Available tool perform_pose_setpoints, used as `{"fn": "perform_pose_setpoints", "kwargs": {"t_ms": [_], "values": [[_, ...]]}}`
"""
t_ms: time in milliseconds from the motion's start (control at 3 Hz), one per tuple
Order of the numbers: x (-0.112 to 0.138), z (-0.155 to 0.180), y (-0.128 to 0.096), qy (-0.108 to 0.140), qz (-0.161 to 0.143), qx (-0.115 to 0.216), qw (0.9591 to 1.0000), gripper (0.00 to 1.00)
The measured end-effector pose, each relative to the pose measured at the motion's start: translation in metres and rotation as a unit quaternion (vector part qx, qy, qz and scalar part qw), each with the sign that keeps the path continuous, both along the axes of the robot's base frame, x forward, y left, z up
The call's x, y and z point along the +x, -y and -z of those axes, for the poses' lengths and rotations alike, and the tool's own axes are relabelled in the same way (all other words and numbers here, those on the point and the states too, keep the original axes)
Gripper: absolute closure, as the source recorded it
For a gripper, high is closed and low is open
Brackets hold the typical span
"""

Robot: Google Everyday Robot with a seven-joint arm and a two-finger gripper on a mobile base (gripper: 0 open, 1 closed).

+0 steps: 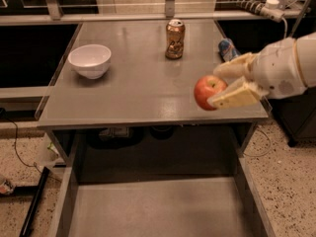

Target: Place apple into top drawer

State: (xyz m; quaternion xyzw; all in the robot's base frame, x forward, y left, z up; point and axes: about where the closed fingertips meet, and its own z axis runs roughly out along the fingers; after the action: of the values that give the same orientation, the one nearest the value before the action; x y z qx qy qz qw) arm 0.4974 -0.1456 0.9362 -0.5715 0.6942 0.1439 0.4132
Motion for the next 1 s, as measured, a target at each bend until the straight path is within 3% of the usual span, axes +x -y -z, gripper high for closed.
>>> {"fn": "perform_pose_setpoints", "kwargs": {"t_ms": [333,667,1000], "values": [[-0.066,0.019,0.018,-0.025,0.017,-0.023,0.9993,1.00],[-0.066,0.019,0.018,-0.025,0.017,-0.023,0.9993,1.00],[-0.082,0.041,0.013,-0.038,0.014,-0.017,0.9991,1.00]]}}
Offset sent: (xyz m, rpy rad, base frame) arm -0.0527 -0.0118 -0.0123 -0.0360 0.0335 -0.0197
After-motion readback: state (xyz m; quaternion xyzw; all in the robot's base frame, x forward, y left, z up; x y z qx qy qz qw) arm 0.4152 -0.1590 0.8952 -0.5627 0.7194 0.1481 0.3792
